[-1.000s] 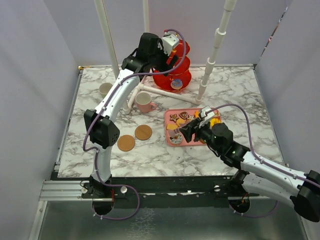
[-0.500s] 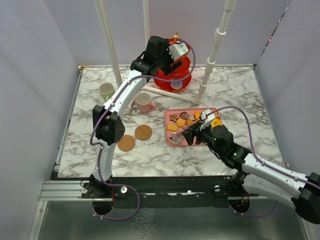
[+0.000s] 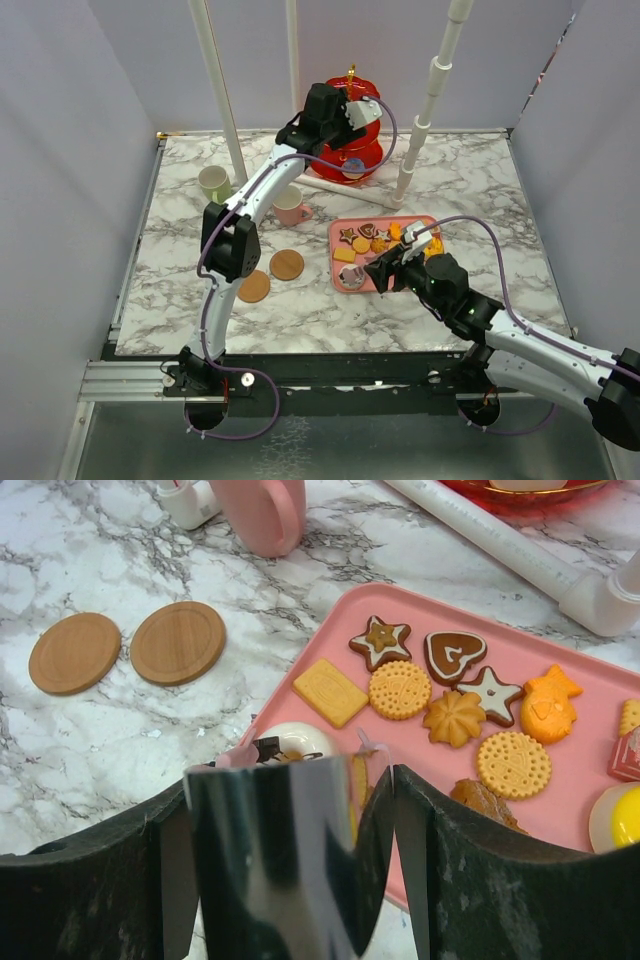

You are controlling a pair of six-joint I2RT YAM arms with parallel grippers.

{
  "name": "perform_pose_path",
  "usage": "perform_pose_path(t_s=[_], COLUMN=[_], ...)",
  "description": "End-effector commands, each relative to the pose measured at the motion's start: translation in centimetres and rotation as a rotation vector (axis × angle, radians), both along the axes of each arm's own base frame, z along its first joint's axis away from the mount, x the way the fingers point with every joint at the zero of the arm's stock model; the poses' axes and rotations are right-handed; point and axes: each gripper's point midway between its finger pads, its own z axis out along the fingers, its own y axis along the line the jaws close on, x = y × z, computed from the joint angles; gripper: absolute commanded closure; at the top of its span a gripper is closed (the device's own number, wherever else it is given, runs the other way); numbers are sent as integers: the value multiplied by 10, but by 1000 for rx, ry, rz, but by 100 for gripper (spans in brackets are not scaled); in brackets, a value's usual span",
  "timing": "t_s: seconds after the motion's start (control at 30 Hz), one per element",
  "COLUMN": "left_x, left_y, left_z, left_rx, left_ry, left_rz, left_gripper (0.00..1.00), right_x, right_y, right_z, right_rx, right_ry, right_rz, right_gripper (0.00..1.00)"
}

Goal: Serve the afternoon tea
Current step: Adjust the desert table at the center of the board.

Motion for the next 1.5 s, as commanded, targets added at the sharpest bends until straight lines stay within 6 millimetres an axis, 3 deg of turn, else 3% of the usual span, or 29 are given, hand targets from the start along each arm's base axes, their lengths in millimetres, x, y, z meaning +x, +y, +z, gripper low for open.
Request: perform_pose_path(t_s=[0.0, 0.07, 0.23, 0.43, 0.7, 0.87, 0.97, 1.27, 1.47], left_x=[15, 17, 16, 8, -1, -14, -16, -30, -56], left_y=[-3, -5, -12, -25, -28, -43, -49, -46, -47], left_z=[16, 18, 12, 8, 0, 4, 14, 43, 61], left_rx=[-18, -46, 2, 24, 44, 40, 11, -131, -244], left_ry=[-76, -84, -101, -108, -102, -102, -111, -77, 19], left_rz=[32, 35, 9, 44, 148, 119, 112, 132, 95], left_gripper=[35, 45, 53, 81, 88, 79, 69, 20, 11], right_x=[-3, -3, -2, -1, 2, 3, 4, 7, 2], right_y=[0, 0, -2, -3, -1, 0, -1, -4, 3], right_z=[-7, -9, -6, -10, -13, -18, -19, -16, -10], right_rx=[3, 3, 6, -1, -17, -24, -31, -59, -38], right_ry=[9, 9, 3, 8, 8, 14, 12, -4, -7], right_rz=[5, 4, -6, -14, -21, -20, -25, -34, 12], right_gripper=[32, 32, 32, 32, 29, 28, 27, 26, 23])
